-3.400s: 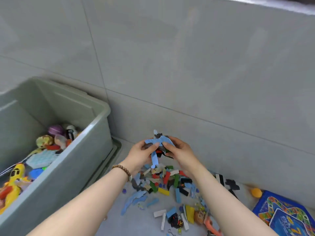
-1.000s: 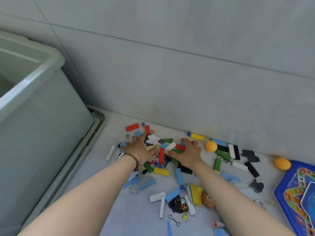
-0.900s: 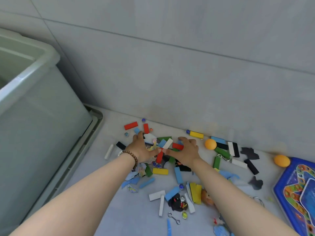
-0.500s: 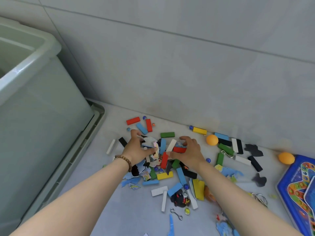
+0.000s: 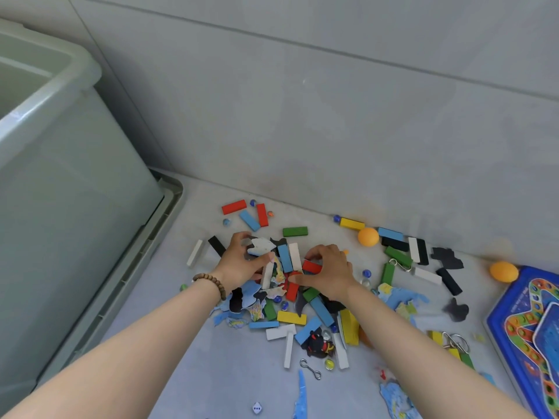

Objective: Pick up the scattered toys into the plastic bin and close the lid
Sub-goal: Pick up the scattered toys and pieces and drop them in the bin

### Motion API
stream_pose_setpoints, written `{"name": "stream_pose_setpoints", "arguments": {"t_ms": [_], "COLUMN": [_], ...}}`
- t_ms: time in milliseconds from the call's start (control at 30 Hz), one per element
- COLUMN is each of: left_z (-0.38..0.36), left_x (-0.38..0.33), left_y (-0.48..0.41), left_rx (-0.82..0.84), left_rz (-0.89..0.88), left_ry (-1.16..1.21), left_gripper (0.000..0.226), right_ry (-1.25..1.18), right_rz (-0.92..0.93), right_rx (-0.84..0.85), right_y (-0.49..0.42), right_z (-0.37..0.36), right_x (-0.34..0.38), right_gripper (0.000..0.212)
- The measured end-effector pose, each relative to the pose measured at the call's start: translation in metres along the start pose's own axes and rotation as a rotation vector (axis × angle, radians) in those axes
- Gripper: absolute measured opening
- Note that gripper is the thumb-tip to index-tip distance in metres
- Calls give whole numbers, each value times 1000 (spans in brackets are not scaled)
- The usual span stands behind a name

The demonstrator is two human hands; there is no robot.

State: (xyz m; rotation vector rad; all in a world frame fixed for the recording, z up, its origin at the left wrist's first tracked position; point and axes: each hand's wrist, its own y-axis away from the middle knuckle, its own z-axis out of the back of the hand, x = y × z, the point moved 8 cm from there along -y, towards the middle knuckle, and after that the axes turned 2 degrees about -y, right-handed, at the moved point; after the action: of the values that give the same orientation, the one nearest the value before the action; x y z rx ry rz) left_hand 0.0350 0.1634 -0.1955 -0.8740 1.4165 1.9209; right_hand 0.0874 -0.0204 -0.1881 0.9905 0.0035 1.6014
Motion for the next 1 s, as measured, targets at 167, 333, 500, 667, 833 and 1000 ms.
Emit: {"name": "stream_pose_setpoints", "arguments": {"t_ms": [167,333,500,667,833,1000], "left_z": [-10,-16,-22,-25,-27,-30], "left_x": [-1,-1,1,2,6,7], "left_y": [-2,-2,-2,2,-1,3], "left_rx": [44,76,141,172,134,117], "left_rz": [-7,-22,-21,-19,-55,-35], "left_ry": [-84,-120,-144,-153,-191,-103], "left_gripper": [29,33,30,28,28,24], "right_ry": [-96,-113,-148,-157,-200,-233], "right_rz": [12,-5,-9,28,52,107], "right_rx": [46,94,138,150,164,203], "right_y": [-3,-5,-6,-4,-1,3], "right_z": [-3,-4,-7,-6,1,3], "right_x": [-2,-5,-14,-15,-12,-8], "right_gripper": [47,60,46,39,37,37]}}
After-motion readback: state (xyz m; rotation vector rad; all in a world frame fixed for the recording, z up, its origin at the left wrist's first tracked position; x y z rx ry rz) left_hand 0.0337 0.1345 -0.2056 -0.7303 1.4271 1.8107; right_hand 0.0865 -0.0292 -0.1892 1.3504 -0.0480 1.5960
